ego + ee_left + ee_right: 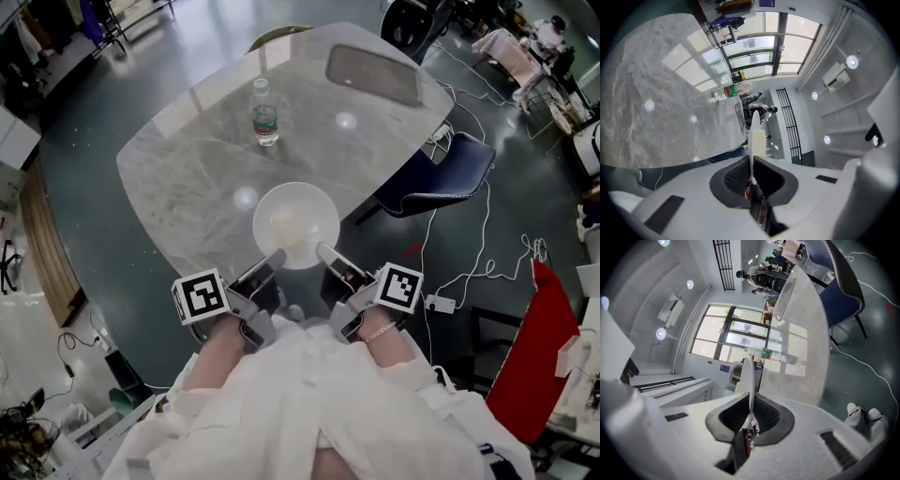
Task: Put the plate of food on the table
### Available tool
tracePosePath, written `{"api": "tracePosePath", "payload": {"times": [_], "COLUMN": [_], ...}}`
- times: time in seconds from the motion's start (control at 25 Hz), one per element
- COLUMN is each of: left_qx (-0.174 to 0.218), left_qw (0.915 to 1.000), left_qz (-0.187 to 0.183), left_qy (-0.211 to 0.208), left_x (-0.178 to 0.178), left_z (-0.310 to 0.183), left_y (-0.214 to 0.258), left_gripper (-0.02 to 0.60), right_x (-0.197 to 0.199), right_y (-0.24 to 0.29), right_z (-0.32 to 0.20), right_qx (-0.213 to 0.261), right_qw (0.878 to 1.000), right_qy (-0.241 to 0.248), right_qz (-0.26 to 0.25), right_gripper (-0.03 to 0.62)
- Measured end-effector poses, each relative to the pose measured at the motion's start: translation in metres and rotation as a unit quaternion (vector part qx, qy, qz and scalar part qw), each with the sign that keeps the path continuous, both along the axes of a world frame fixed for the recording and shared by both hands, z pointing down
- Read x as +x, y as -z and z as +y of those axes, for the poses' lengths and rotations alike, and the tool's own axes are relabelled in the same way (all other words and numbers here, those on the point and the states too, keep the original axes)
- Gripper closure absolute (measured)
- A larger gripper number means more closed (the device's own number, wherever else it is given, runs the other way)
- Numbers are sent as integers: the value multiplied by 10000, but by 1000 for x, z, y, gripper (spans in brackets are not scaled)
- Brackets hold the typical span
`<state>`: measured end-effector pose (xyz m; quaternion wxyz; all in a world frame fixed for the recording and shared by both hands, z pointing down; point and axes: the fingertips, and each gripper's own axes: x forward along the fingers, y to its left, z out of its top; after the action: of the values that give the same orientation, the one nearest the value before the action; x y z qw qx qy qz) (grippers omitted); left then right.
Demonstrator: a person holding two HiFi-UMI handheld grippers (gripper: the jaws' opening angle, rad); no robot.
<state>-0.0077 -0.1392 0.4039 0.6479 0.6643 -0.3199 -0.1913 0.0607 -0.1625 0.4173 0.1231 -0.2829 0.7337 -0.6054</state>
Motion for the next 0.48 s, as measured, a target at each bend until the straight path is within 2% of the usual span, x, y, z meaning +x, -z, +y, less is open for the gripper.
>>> {"api": "tracePosePath", "payload": {"times": [0.2,0.48], "left_qx": [-142,-133], "left_qw": [9998,9987], "left_qz": [-121,-481], "left_qy": [4,-125], "left_x": [-21,-54], "left_z": [-15,-39], "left_y": [-10,-35], "left_gripper": [555,555], "right_x": [-21,-54], "right_y": [-11,-38], "right_z": [-16,-37], "right_qx": [-51,-566], "right_qw": [9995,9975], "right_qy": [107,132], "right_qz": [292,391], "right_gripper": [580,579]}}
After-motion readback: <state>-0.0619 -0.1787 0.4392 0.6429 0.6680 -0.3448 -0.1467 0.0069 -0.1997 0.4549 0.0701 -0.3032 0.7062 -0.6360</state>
